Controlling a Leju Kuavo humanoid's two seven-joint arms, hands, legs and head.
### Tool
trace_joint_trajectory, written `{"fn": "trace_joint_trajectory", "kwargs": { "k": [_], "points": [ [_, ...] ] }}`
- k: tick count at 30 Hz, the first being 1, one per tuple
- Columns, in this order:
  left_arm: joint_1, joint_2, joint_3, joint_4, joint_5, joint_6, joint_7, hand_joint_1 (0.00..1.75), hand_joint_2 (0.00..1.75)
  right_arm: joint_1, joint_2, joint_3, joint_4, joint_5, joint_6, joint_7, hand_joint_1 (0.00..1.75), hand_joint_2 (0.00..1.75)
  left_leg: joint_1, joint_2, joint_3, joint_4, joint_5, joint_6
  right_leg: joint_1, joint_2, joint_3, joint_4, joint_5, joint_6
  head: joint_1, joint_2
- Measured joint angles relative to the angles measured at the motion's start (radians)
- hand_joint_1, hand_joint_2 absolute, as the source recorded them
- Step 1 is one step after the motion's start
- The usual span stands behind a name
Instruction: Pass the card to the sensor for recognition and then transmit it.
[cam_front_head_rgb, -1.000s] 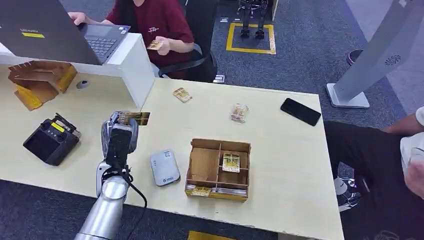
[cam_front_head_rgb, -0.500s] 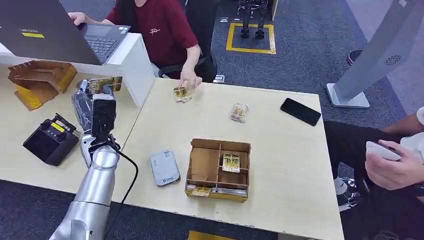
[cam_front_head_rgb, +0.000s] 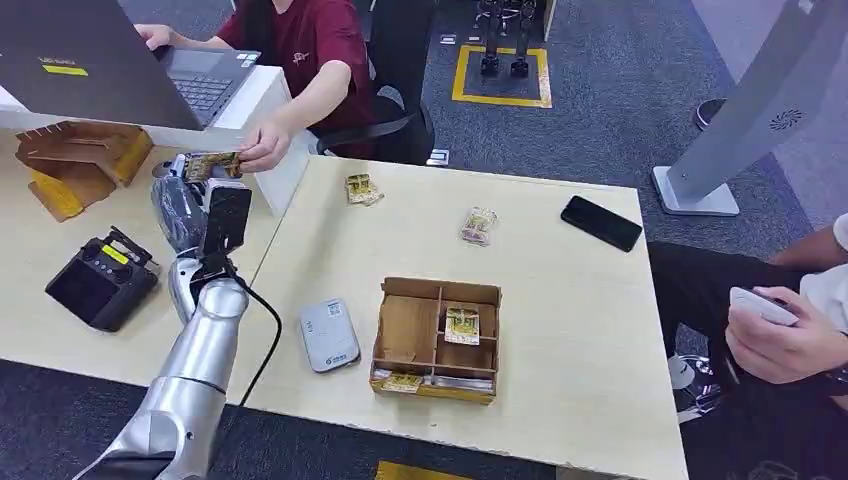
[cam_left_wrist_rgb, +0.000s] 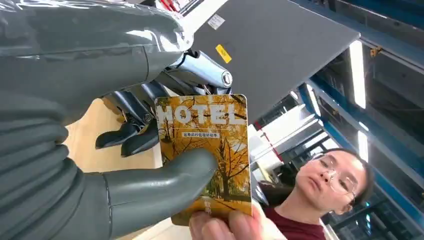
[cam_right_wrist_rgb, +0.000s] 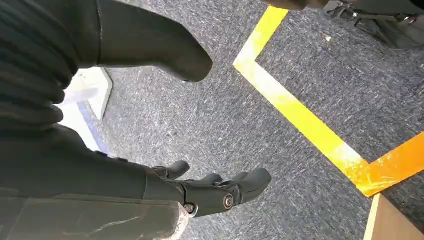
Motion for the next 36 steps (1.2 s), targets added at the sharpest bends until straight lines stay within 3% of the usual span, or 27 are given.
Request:
{"fn": "trace_joint_trajectory", "kwargs": {
  "k": [4, 5, 9, 11, 12, 13, 15, 18, 23, 26, 27, 32, 36],
  "points": [
    [-0.002, 0.000, 0.005, 0.022, 0.000, 0.003, -0.014, 1.75, 1.75, -0.001, 0.000, 0.000, 0.000, 0.002, 0.000, 0.000, 0.00, 1.75, 0.000, 0.000, 0.000, 0.000, 0.000, 0.000, 0.000, 0.000, 0.000, 0.000, 0.000, 0.000, 0.000, 0.000],
    [-0.002, 0.000, 0.005, 0.026, 0.000, 0.003, -0.018, 0.00, 1.75, -0.001, 0.000, 0.000, 0.000, 0.003, 0.000, 0.000, 0.00, 0.00, 0.000, 0.000, 0.000, 0.000, 0.000, 0.000, 0.000, 0.000, 0.000, 0.000, 0.000, 0.000, 0.000, 0.000],
    [-0.002, -0.002, 0.005, 0.033, 0.012, -0.008, -0.024, 0.00, 1.75, -0.001, 0.000, 0.000, 0.000, 0.003, -0.002, 0.000, 0.00, 0.00, 0.000, 0.000, 0.000, 0.000, 0.000, 0.000, 0.000, 0.000, 0.000, 0.000, 0.000, 0.000, 0.000, 0.000],
    [-0.002, -0.006, 0.007, 0.033, 0.053, -0.045, -0.014, 0.00, 1.75, -0.001, 0.000, 0.000, 0.000, 0.003, -0.003, 0.000, 0.00, 0.00, 0.000, 0.000, 0.000, 0.000, 0.000, 0.000, 0.000, 0.000, 0.000, 0.000, 0.000, 0.000, 0.000, 0.000],
    [-0.002, -0.008, 0.008, 0.033, 0.071, -0.071, -0.004, 0.00, 0.00, -0.001, 0.000, 0.000, 0.000, 0.002, -0.003, 0.002, 0.00, 0.00, 0.000, 0.000, 0.000, 0.000, 0.000, 0.000, 0.000, 0.000, 0.000, 0.000, 0.000, 0.000, 0.000, 0.000],
    [-0.003, -0.009, 0.008, 0.033, 0.085, -0.098, 0.005, 0.00, 1.75, -0.001, 0.000, 0.000, 0.000, 0.000, -0.005, 0.003, 0.00, 0.00, 0.000, 0.000, 0.000, 0.000, 0.000, 0.000, 0.000, 0.000, 0.000, 0.000, 0.000, 0.000, 0.000, 0.000],
    [-0.004, -0.010, 0.008, 0.033, 0.115, -0.139, 0.025, 0.00, 1.75, -0.001, 0.000, 0.000, 0.000, -0.005, -0.010, 0.003, 0.00, 0.00, 0.000, 0.000, 0.000, 0.000, 0.000, 0.000, 0.000, 0.000, 0.000, 0.000, 0.000, 0.000, 0.000, 0.000],
    [0.007, -0.012, 0.008, 0.011, 0.192, -0.261, 0.024, 0.00, 1.75, 0.000, 0.000, -0.002, 0.000, -0.016, -0.019, 0.006, 0.00, 0.00, 0.000, 0.000, 0.000, 0.000, 0.000, 0.000, 0.000, 0.000, 0.000, 0.000, 0.000, 0.000, 0.000, 0.000],
    [0.089, 0.008, -0.027, -0.142, 0.262, -0.418, 0.012, 0.00, 1.75, 0.004, 0.000, -0.014, 0.000, -0.031, -0.020, 0.006, 0.00, 0.00, 0.000, 0.001, -0.001, 0.000, 0.000, 0.000, 0.000, 0.001, 0.000, 0.000, 0.000, 0.000, 0.000, 0.000],
    [0.112, 0.017, -0.039, -0.175, 0.260, -0.443, 0.003, 0.00, 1.75, 0.004, 0.000, -0.018, 0.000, -0.039, -0.021, 0.005, 0.00, 0.00, 0.000, 0.001, -0.001, 0.000, 0.000, 0.000, 0.000, 0.001, -0.001, 0.000, 0.000, 0.000, 0.000, 0.000],
    [0.193, 0.052, -0.095, -0.297, 0.237, -0.500, -0.023, 0.00, 1.75, 0.006, 0.000, -0.032, 0.000, -0.052, -0.023, 0.000, 0.00, 0.00, 0.000, 0.001, -0.001, 0.000, 0.000, 0.000, 0.000, 0.001, -0.001, 0.000, 0.000, 0.000, 0.000, 0.000],
    [0.348, 0.118, -0.220, -0.487, 0.102, -0.520, -0.070, 0.00, 1.75, 0.009, 0.000, -0.061, 0.000, -0.069, -0.031, -0.002, 0.00, 0.00, 0.000, 0.001, -0.002, 0.000, -0.001, 0.000, 0.000, 0.001, -0.002, 0.000, -0.001, 0.000, 0.000, 0.000],
    [0.456, 0.165, -0.319, -0.567, -0.077, -0.454, -0.077, 0.00, 1.75, 0.010, 0.000, -0.081, 0.000, -0.075, -0.035, -0.013, 0.00, 0.00, 0.000, 0.001, -0.001, 0.000, -0.001, 0.000, 0.000, 0.001, -0.002, -0.001, -0.001, 0.000, 0.000, 0.000]
  ]
}}
